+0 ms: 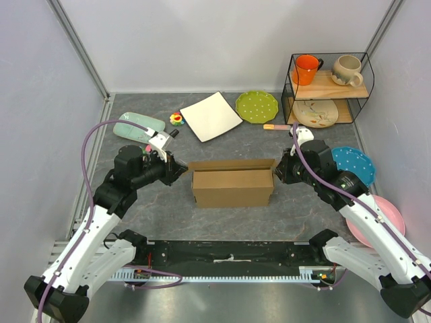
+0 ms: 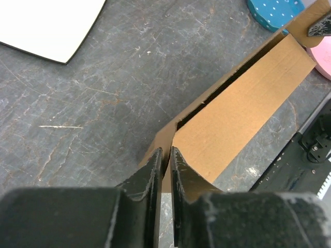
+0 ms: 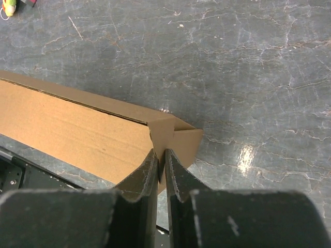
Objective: Fold the paper box
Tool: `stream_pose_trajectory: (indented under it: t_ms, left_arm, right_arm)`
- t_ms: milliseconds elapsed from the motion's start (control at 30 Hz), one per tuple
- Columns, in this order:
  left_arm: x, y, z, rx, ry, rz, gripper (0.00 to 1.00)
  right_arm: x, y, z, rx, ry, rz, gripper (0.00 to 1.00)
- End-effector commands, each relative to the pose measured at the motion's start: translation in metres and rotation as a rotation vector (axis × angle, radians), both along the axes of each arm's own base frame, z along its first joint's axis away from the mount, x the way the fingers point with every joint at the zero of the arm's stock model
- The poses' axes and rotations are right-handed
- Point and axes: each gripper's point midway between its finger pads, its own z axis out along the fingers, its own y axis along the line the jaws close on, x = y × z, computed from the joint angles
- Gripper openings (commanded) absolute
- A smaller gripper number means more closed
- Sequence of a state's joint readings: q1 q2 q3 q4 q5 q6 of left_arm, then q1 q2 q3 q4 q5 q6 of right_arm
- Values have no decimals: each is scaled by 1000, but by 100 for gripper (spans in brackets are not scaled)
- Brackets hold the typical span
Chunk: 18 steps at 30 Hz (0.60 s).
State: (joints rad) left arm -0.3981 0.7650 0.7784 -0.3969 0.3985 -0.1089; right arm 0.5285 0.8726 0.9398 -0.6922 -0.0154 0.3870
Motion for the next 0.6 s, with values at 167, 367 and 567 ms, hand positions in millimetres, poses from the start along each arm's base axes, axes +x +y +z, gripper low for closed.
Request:
stream_pose_trajectory:
  t_ms: [167, 367, 567]
  left_arm:
    - [-10, -8, -5, -39, 64, -30, 8]
    - [-13, -15, -3, -115, 122, -22, 8]
    - [-15, -18, -3, -164, 136, -16, 8]
  right_arm:
    - [3, 17, 21, 102, -3, 6, 14]
    - [2, 21, 25, 142, 13, -2, 11]
    - [0, 24, 22, 173, 41, -14, 7]
